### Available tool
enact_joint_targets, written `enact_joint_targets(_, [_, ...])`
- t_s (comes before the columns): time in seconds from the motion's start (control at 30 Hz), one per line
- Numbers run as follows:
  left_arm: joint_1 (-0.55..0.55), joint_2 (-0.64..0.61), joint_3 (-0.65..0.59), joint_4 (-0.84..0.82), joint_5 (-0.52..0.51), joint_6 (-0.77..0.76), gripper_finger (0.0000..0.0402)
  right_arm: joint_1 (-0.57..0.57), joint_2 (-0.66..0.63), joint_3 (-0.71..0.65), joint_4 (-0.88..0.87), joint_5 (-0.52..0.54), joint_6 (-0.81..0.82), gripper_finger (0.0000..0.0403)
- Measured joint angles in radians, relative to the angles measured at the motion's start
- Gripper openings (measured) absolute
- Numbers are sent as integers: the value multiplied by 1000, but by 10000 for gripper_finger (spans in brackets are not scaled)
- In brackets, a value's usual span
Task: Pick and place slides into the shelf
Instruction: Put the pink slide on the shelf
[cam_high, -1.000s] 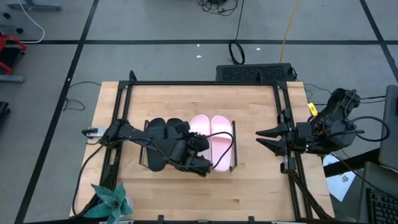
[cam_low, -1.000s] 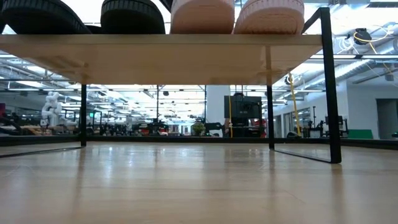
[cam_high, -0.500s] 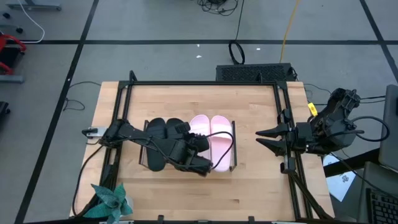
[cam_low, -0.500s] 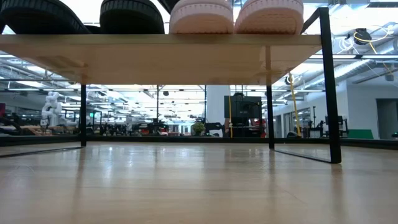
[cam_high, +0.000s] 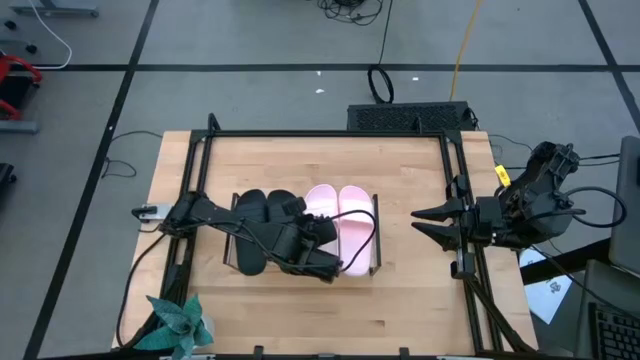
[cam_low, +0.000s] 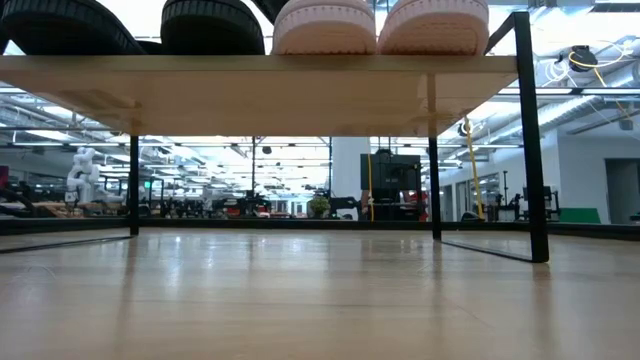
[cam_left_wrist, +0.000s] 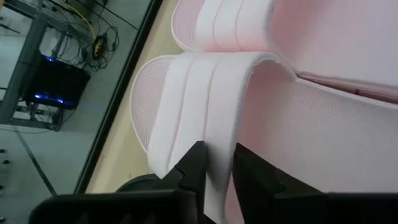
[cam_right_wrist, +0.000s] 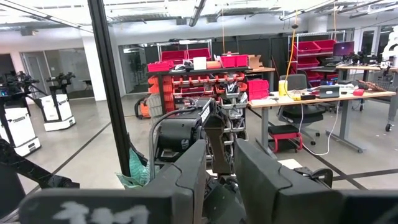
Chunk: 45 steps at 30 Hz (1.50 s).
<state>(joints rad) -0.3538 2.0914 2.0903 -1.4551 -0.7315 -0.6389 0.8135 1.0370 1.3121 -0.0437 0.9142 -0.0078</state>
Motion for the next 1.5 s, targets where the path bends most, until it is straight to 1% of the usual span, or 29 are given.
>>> enact_joint_targets(0.27, [-2,0,0,3,5,-17,122,0,0,0,0,0,0,75])
enact_joint_targets(0.47, [-7,1,49,-8,18,-2,148,0,0,0,0,0,0,75])
enact_joint_targets(0.67, [-19,1,123,-9,16,41,148,0,0,0,0,0,0,75])
enact_joint_targets(1.0, [-44,2,190,-13,13,76,148,0,0,0,-16,0,3,75])
enact_joint_targets(1.17, [-40,2,193,-14,-52,109,148,0,0,0,-16,-2,8,75])
enact_joint_targets(1.27, [-18,2,192,-13,-71,115,147,0,0,0,-17,-3,30,75])
enact_joint_targets(1.43, [28,1,177,-10,-72,111,147,0,0,0,-18,-3,34,75])
enact_joint_targets(1.5, [40,1,174,-8,-54,115,147,0,0,0,-18,-3,34,75])
